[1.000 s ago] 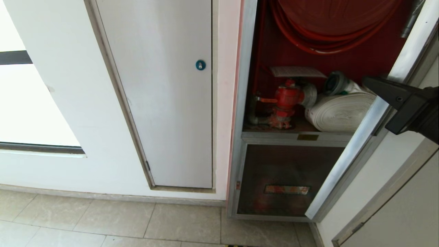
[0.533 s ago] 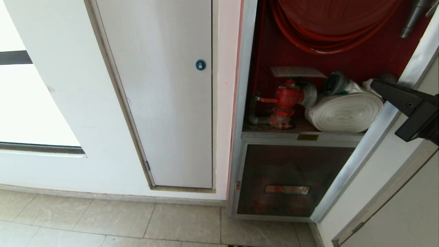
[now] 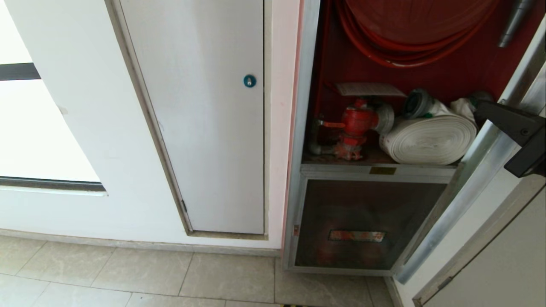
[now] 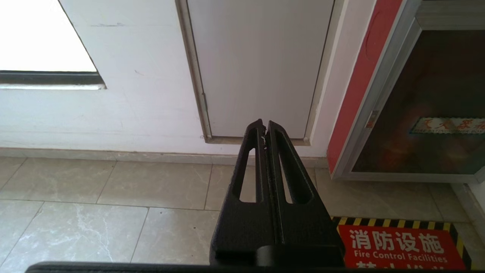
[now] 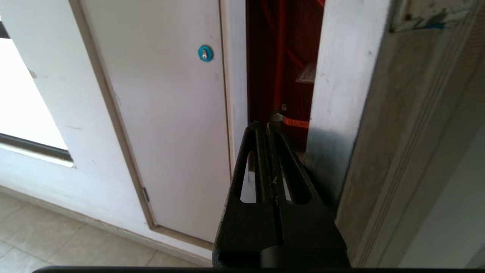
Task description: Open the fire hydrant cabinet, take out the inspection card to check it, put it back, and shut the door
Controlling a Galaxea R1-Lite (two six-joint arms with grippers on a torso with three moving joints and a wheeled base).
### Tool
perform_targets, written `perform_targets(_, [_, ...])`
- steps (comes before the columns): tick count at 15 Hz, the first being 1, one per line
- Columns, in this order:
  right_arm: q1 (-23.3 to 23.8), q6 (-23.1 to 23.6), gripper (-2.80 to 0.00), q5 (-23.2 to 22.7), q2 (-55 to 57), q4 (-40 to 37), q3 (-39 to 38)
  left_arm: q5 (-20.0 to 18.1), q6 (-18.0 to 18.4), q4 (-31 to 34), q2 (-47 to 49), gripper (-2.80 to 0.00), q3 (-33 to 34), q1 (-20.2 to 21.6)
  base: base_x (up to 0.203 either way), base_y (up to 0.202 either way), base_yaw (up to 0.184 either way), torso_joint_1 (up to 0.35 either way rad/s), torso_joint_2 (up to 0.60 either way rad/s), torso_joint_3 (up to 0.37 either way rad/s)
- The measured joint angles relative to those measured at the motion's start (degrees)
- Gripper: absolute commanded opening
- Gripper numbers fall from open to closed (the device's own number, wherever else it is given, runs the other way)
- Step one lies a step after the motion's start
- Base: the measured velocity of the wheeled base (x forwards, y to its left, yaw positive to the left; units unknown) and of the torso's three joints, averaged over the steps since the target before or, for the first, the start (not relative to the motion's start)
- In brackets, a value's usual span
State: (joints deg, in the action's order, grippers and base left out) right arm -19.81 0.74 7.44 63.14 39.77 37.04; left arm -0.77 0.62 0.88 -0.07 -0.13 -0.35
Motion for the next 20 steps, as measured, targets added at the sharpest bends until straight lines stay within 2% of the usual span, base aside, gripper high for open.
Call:
perform_targets(16, [0.2, 0.3, -2.8, 5.8, -4.4, -0.1, -3.2, 0.0, 0.0, 0.0, 0.0, -2.8, 0.0, 0.0, 0.0, 0.0, 0.0, 0.0, 0.0, 0.0])
perform_targets(20, [0.2, 3.3, -2.8, 7.4, -5.8, -0.1, -4.5, 0.0, 0.0, 0.0, 0.0, -2.8, 0.0, 0.0, 0.0, 0.0, 0.0, 0.0, 0.0, 0.0])
